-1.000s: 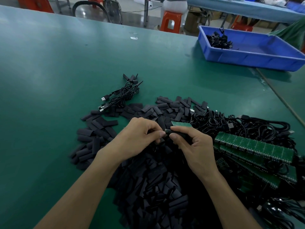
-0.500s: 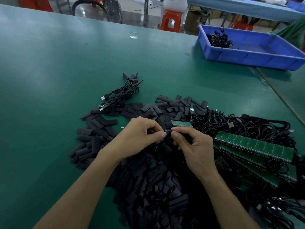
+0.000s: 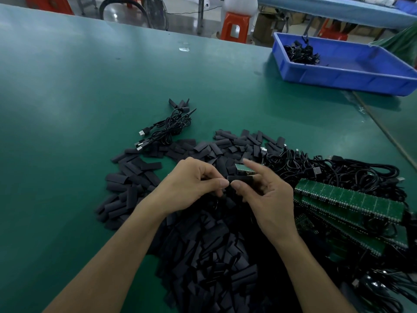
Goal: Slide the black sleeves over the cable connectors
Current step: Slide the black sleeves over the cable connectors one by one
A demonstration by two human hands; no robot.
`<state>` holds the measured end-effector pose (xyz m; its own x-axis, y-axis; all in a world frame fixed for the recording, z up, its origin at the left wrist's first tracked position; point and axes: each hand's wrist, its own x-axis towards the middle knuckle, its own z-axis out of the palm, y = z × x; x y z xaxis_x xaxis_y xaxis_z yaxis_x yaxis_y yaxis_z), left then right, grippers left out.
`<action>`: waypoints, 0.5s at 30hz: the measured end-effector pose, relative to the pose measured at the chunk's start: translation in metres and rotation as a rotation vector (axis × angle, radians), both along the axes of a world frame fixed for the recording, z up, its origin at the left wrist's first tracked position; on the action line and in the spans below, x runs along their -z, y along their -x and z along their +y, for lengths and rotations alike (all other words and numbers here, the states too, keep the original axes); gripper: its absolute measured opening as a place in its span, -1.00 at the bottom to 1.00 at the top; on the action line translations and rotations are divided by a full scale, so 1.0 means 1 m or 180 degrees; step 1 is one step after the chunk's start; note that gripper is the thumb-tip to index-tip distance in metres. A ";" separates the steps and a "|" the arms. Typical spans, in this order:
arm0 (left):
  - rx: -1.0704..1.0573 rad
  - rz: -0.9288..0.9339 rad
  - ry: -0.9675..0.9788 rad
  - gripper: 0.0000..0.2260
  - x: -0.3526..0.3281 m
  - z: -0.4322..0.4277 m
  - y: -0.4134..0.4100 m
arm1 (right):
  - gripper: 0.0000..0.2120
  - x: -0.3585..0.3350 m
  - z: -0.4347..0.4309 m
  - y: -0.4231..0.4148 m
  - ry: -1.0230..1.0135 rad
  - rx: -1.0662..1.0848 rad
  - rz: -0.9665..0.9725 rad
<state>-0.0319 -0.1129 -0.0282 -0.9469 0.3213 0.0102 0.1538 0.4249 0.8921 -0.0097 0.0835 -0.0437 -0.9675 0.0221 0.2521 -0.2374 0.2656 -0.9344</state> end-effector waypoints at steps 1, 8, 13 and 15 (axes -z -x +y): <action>-0.0040 0.0015 -0.0017 -0.85 0.000 0.000 0.000 | -0.64 -0.001 -0.001 -0.001 0.0044 0.0168 0.0036; -0.0265 0.0176 -0.0113 -0.85 0.001 0.004 0.000 | -0.77 -0.002 -0.012 -0.005 0.0571 0.0628 0.0099; -0.0309 0.0223 -0.0184 -0.84 0.003 0.005 0.000 | -0.68 0.001 -0.017 -0.008 0.0585 0.0457 0.0062; -0.0334 0.0216 -0.0208 -0.83 0.003 0.005 0.000 | -0.65 0.002 -0.018 -0.009 0.0577 0.0375 0.0053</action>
<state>-0.0318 -0.1075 -0.0313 -0.9717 0.2173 0.0929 0.1725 0.3832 0.9074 -0.0009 0.0659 -0.0461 -0.9513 0.1812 0.2496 -0.2304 0.1204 -0.9656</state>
